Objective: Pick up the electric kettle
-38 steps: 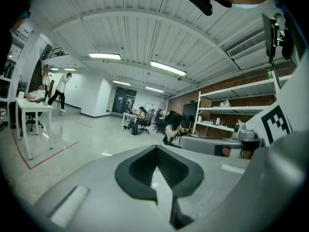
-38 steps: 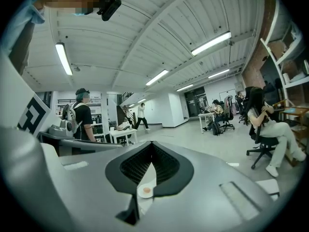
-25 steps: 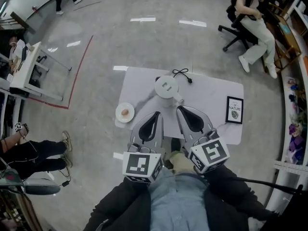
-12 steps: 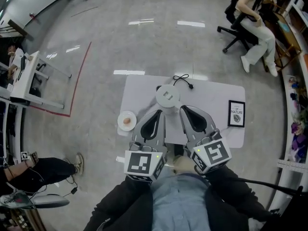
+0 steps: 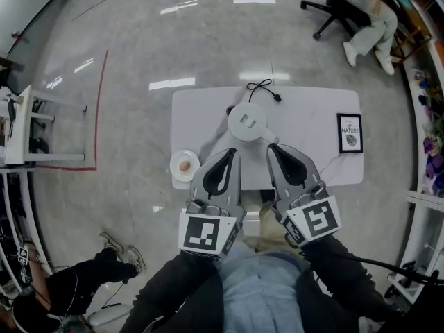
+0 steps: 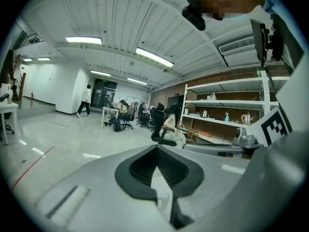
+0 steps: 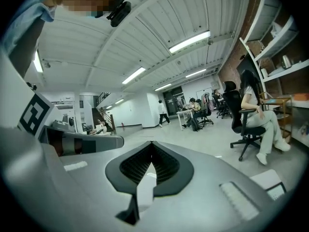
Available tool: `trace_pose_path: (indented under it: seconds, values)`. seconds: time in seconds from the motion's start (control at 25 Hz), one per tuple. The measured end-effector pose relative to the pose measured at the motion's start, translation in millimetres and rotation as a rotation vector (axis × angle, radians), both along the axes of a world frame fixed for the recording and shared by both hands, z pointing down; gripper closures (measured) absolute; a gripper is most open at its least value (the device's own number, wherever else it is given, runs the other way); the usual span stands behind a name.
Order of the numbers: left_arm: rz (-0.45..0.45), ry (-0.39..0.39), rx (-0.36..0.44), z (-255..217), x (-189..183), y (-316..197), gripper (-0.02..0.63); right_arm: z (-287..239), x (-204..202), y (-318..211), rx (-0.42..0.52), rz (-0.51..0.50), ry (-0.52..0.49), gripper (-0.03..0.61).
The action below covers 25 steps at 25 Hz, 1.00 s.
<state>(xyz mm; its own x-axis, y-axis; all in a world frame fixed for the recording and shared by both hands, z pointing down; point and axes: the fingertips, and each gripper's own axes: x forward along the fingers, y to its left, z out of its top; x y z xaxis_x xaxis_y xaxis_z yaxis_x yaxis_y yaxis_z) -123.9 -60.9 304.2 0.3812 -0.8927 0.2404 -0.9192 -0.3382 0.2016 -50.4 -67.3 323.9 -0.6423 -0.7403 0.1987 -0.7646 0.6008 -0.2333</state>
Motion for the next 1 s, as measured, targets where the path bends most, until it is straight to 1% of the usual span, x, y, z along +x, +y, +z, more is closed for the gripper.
trace_pose_path:
  seconds: [0.2, 0.4, 0.52, 0.6, 0.76, 0.88, 1.0]
  values:
    - [0.052, -0.019, -0.033, 42, -19, -18, 0.607, 50, -7, -4, -0.043, 0.083, 0.026, 0.551]
    - [0.118, -0.027, -0.098, 107, -31, -18, 0.607, 119, -8, 5, -0.104, 0.185, 0.060, 0.551]
    - [0.148, -0.038, -0.119, 147, -36, -20, 0.607, 161, -5, 8, -0.120, 0.244, 0.082, 0.551]
    - [0.151, -0.045, -0.130, 173, -42, -23, 0.607, 190, 0, 10, -0.122, 0.292, 0.102, 0.551]
    - [0.121, -0.049, -0.143, 217, -57, -33, 0.607, 239, 13, 10, -0.139, 0.410, 0.125, 0.551]
    - [0.125, -0.067, -0.135, 240, -62, -45, 0.607, 261, 25, 7, -0.152, 0.487, 0.131, 0.543]
    - [0.109, -0.065, -0.126, 254, -68, -58, 0.607, 277, 36, 9, -0.169, 0.548, 0.130, 0.515]
